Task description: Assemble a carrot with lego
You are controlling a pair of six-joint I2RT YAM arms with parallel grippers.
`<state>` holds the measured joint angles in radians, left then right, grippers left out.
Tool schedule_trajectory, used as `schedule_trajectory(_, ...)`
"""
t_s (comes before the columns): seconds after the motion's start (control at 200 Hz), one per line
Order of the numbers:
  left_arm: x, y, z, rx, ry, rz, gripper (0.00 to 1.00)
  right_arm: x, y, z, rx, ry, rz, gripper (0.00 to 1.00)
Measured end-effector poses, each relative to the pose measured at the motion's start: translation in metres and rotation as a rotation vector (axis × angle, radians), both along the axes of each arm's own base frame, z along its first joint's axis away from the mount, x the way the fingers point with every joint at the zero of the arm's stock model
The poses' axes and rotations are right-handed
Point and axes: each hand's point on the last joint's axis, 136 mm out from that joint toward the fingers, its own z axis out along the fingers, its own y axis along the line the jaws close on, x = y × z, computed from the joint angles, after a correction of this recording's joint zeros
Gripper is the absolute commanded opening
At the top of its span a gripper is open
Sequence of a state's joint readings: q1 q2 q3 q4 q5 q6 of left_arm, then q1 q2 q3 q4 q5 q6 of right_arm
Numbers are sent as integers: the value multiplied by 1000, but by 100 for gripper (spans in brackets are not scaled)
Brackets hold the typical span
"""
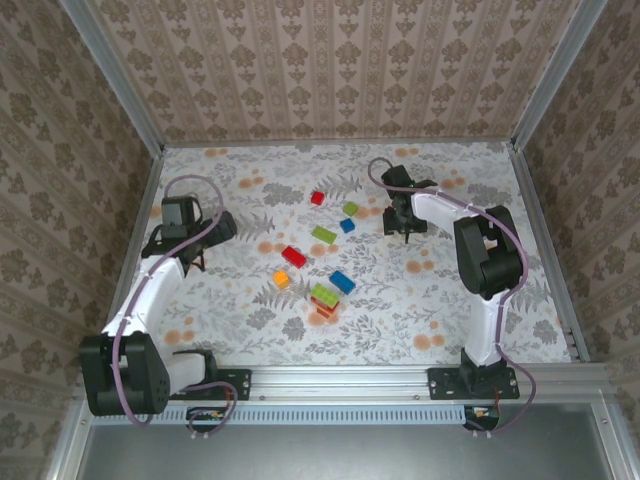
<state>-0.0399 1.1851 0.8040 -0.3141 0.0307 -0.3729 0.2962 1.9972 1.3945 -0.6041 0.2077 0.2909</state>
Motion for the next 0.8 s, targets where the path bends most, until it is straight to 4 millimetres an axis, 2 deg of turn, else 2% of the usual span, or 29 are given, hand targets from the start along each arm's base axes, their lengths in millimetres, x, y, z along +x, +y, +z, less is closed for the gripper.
schedule_trajectory(0.25,1,0,2,2,-4,-1,100,-1,2,-7,19,22,14,45)
schedule_trajectory(0.365,1,0,2,2,-4,-2,100,-1,3,-8,25,24,21,45)
schedule_trajectory(0.545,1,-2,2,2,-4,-7,100,-1,6,-8,38,22,32,54)
schedule_trajectory(0.8,1,-2,2,2,-4,-9,100,-1,5,-10,44,24,32,54)
